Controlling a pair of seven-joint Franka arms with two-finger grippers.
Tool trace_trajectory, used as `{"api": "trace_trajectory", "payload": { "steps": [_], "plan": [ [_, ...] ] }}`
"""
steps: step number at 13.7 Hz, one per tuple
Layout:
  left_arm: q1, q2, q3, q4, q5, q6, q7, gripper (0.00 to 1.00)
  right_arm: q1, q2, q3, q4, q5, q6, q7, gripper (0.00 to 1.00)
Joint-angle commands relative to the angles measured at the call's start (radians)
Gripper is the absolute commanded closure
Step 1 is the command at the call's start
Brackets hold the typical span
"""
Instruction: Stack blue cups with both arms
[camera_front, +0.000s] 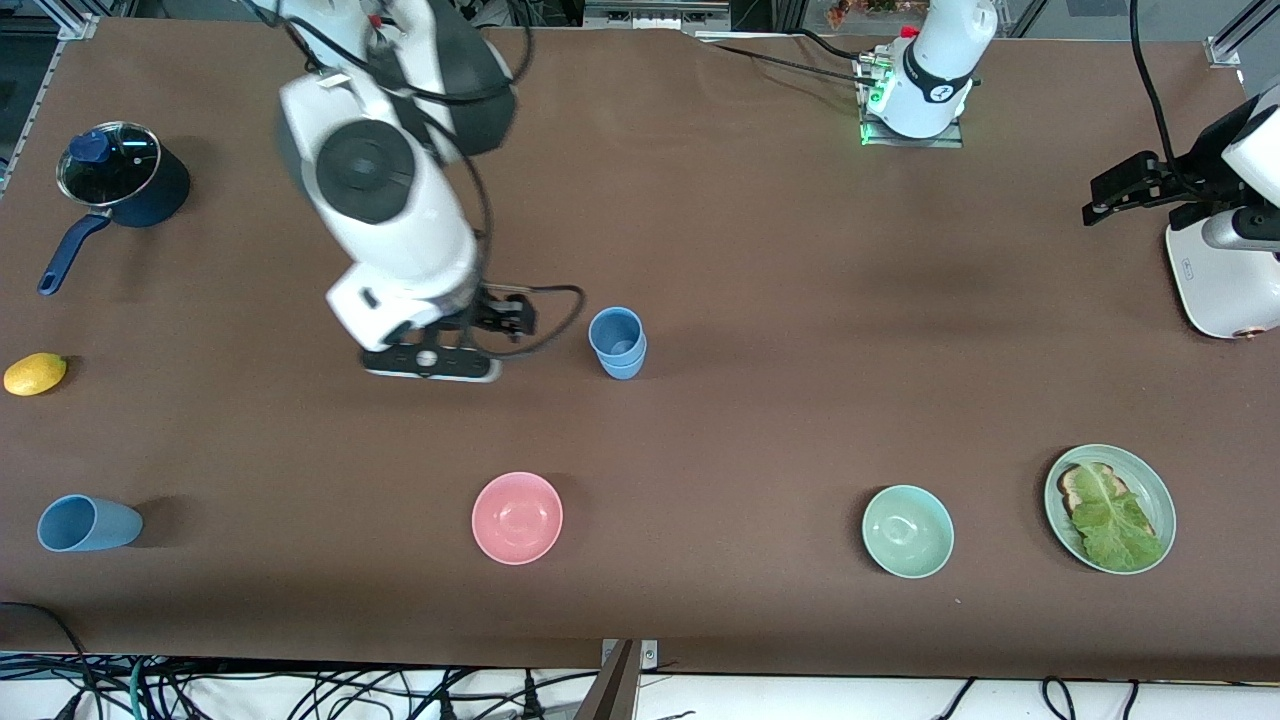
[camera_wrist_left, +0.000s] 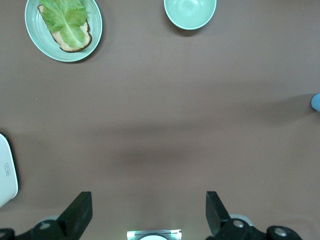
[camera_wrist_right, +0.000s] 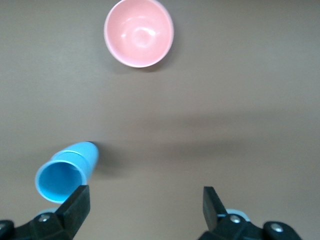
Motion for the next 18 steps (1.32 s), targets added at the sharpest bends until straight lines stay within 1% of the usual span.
{"api": "trace_trajectory", "payload": {
  "steps": [1, 4, 5, 6, 7, 8, 9, 11, 15, 18],
  "plan": [
    [-0.001, -0.021, -0.005, -0.024, 0.011, 0.016, 0.000, 0.00, -0.055, -0.177, -0.021, -0.183, 0.022, -0.021, -0.112, 0.00],
    [-0.005, -0.021, -0.005, -0.024, 0.019, 0.016, 0.000, 0.00, -0.193, -0.312, -0.010, -0.338, 0.026, -0.004, -0.293, 0.00],
    [-0.005, -0.019, -0.005, -0.024, 0.019, 0.016, 0.000, 0.00, -0.253, -0.359, 0.003, -0.393, 0.035, 0.002, -0.354, 0.00],
    [-0.005, -0.019, -0.005, -0.024, 0.019, 0.016, 0.000, 0.00, -0.327, -0.396, 0.040, -0.431, 0.040, 0.013, -0.377, 0.00],
    [-0.007, -0.019, -0.005, -0.024, 0.019, 0.016, 0.001, 0.00, -0.391, -0.421, 0.072, -0.450, 0.040, 0.013, -0.379, 0.00],
    [-0.009, -0.019, -0.005, -0.024, 0.019, 0.016, 0.001, 0.00, -0.434, -0.433, 0.089, -0.453, 0.040, 0.013, -0.382, 0.00],
    [-0.009, -0.019, -0.005, -0.024, 0.019, 0.016, 0.001, 0.00, -0.470, -0.441, 0.093, -0.456, 0.039, 0.011, -0.396, 0.00],
    [-0.012, -0.019, -0.005, -0.024, 0.019, 0.016, 0.001, 0.00, -0.508, -0.450, 0.093, -0.455, 0.040, 0.010, -0.465, 0.00],
    [-0.012, -0.018, -0.005, -0.024, 0.019, 0.016, 0.001, 0.00, -0.510, -0.449, 0.077, -0.430, 0.039, -0.001, -0.477, 0.00],
    [-0.012, -0.018, -0.005, -0.024, 0.019, 0.016, 0.001, 0.00, -0.505, -0.441, 0.080, -0.417, 0.038, -0.001, -0.470, 0.00]
  ]
}}
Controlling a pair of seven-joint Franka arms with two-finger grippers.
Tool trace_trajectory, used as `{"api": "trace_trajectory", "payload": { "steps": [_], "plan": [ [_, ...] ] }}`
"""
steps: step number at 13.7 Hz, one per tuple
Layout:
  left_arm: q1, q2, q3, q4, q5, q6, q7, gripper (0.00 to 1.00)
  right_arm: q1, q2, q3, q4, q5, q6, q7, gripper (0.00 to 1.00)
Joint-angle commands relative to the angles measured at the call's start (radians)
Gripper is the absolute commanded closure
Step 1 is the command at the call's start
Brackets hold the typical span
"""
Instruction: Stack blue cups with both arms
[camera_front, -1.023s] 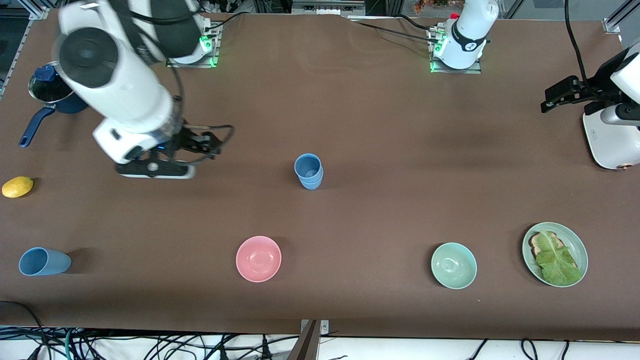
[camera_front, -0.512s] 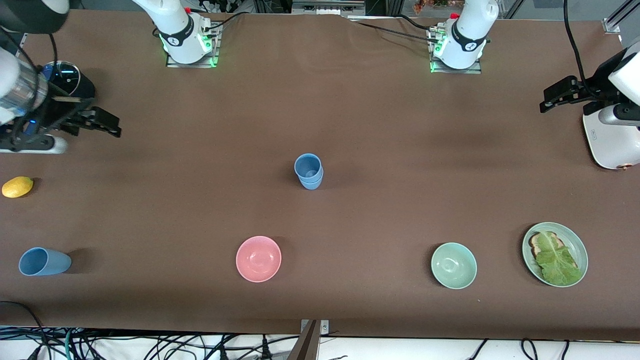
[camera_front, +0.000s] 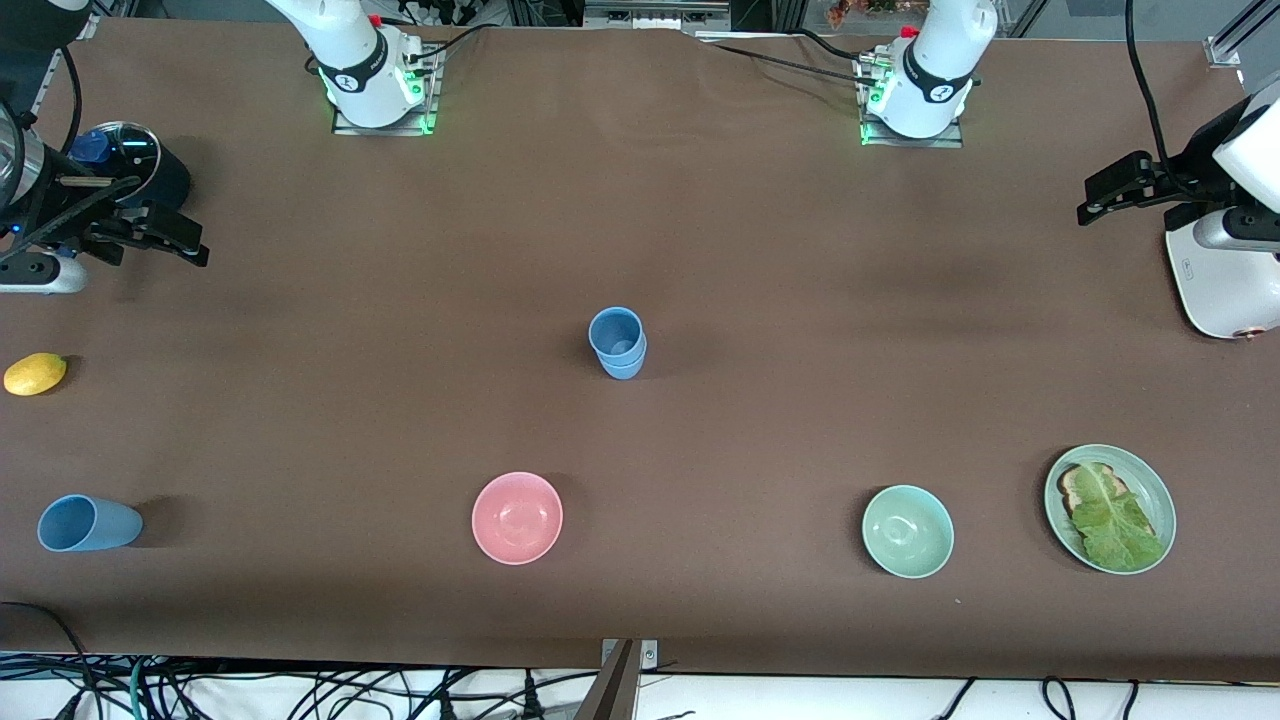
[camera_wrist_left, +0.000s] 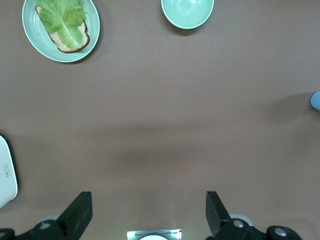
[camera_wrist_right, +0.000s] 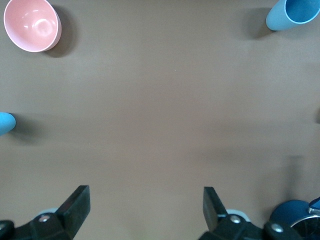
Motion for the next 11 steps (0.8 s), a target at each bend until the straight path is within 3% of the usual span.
{"api": "trace_trajectory", "payload": {
  "steps": [1, 11],
  "plan": [
    [-0.005, -0.018, -0.002, -0.022, 0.018, 0.016, 0.001, 0.00, -0.014, -0.010, 0.012, -0.003, 0.013, 0.006, -0.015, 0.00],
    [-0.008, -0.010, -0.002, -0.021, 0.018, 0.017, 0.001, 0.00, -0.008, -0.006, 0.034, 0.020, 0.012, -0.073, -0.053, 0.00]
  ]
}}
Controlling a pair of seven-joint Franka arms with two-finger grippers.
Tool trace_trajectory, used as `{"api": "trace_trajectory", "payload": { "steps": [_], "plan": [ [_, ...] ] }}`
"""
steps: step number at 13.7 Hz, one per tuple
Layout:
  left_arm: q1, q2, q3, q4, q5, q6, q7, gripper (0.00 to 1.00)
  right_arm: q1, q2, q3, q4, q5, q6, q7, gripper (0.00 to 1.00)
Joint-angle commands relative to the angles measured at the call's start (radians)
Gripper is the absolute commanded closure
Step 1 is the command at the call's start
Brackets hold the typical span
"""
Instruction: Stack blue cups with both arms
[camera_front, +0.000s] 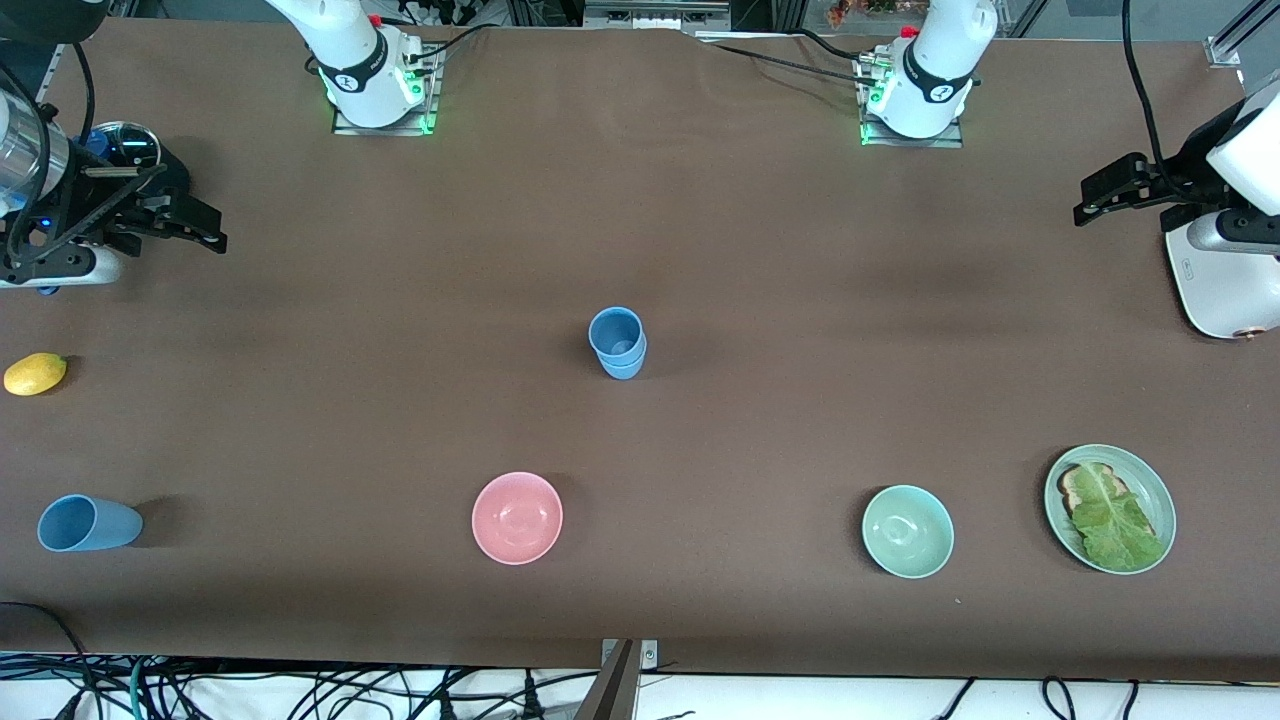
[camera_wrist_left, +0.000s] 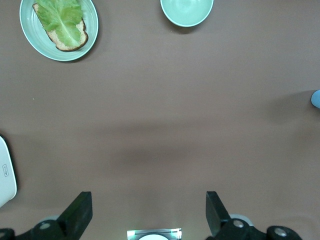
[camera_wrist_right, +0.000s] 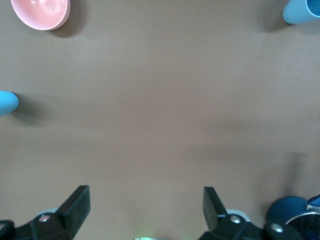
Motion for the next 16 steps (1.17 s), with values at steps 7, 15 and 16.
{"api": "trace_trajectory", "payload": {
  "steps": [7, 15, 16],
  "plan": [
    [-0.020, -0.009, -0.002, -0.006, 0.055, 0.017, 0.010, 0.00, -0.011, -0.006, 0.000, 0.016, 0.008, -0.019, -0.021, 0.00],
    [-0.020, -0.009, -0.002, -0.008, 0.053, 0.020, 0.010, 0.00, -0.011, -0.006, 0.000, 0.016, 0.007, -0.022, -0.021, 0.00],
    [-0.020, -0.011, -0.002, -0.008, 0.053, 0.020, 0.010, 0.00, -0.011, -0.007, 0.000, 0.016, 0.007, -0.022, -0.021, 0.00]
  ]
}}
